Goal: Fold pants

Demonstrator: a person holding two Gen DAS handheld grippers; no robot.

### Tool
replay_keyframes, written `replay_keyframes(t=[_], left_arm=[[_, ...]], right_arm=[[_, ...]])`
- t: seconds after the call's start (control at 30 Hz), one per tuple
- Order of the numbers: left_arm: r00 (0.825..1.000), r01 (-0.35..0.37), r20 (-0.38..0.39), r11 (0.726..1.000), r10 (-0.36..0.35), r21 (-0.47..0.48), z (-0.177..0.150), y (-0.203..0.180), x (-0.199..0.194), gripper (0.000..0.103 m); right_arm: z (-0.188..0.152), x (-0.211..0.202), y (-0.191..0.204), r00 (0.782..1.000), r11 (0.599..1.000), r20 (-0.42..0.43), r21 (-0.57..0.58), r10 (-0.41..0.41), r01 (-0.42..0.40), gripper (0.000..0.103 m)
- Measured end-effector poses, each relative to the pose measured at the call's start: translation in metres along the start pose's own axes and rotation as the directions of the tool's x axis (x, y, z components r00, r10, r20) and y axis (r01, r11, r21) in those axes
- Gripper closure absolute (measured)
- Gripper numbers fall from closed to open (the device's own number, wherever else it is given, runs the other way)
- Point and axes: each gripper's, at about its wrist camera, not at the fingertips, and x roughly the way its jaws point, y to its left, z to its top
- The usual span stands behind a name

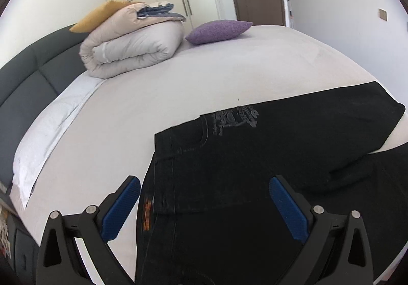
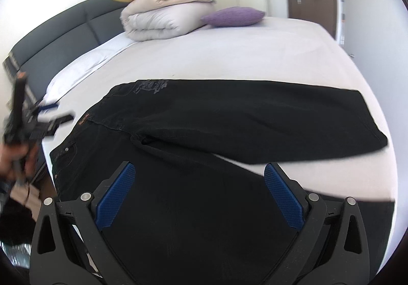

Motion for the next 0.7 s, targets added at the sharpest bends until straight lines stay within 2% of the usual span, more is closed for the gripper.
replay_keyframes(t=[0.07, 0.13, 0.17, 0.23, 0.3, 0.4, 0.5, 0.6, 0.67, 0.7], left_arm=[[0.997, 0.068, -0.033, 0.997, -0.067, 0.034, 0.027, 0.013, 0.033, 0.000], [0.992, 0.117, -0.061, 0.987, -0.111, 0.114, 0.050, 0.019, 0.063, 0.000], [0.988, 0.135, -0.092, 0.977, -0.121, 0.166, 0.060, 0.019, 0.079, 0.002], [0.977, 0.171, -0.170, 0.949, -0.129, 0.263, 0.073, 0.017, 0.111, 0.013], [0.958, 0.216, -0.248, 0.926, -0.141, 0.309, 0.085, 0.019, 0.143, 0.015], [0.925, 0.291, -0.334, 0.902, -0.181, 0.318, 0.095, 0.022, 0.179, 0.021], [0.888, 0.337, -0.418, 0.888, -0.191, 0.312, 0.095, 0.025, 0.212, 0.026], [0.860, 0.372, -0.463, 0.883, -0.213, 0.286, 0.086, 0.029, 0.234, 0.026], [0.845, 0.394, -0.474, 0.888, -0.248, 0.236, 0.082, 0.035, 0.240, 0.026], [0.839, 0.405, -0.474, 0.890, -0.269, 0.212, 0.079, 0.036, 0.240, 0.031]], right_arm=[[0.023, 0.012, -0.022, 0.999, 0.999, -0.022, -0.037, 0.025, -0.026, 0.002], [0.038, 0.026, -0.040, 0.998, 0.998, -0.052, -0.053, 0.042, -0.045, 0.003], [0.046, 0.033, -0.047, 0.996, 0.996, -0.065, -0.067, 0.062, -0.067, 0.003], [0.057, 0.043, -0.057, 0.993, 0.991, -0.078, -0.094, 0.090, -0.097, 0.003], [0.066, 0.056, -0.066, 0.989, 0.983, -0.102, -0.139, 0.107, -0.121, 0.003], [0.077, 0.077, -0.078, 0.980, 0.975, -0.151, -0.165, 0.127, -0.151, 0.007], [0.079, 0.092, -0.076, 0.969, 0.964, -0.191, -0.185, 0.154, -0.190, 0.017], [0.091, 0.114, -0.082, 0.959, 0.951, -0.224, -0.217, 0.172, -0.221, 0.022], [0.098, 0.125, -0.081, 0.954, 0.943, -0.239, -0.234, 0.180, -0.236, 0.031], [0.096, 0.124, -0.078, 0.952, 0.940, -0.242, -0.236, 0.186, -0.244, 0.034]])
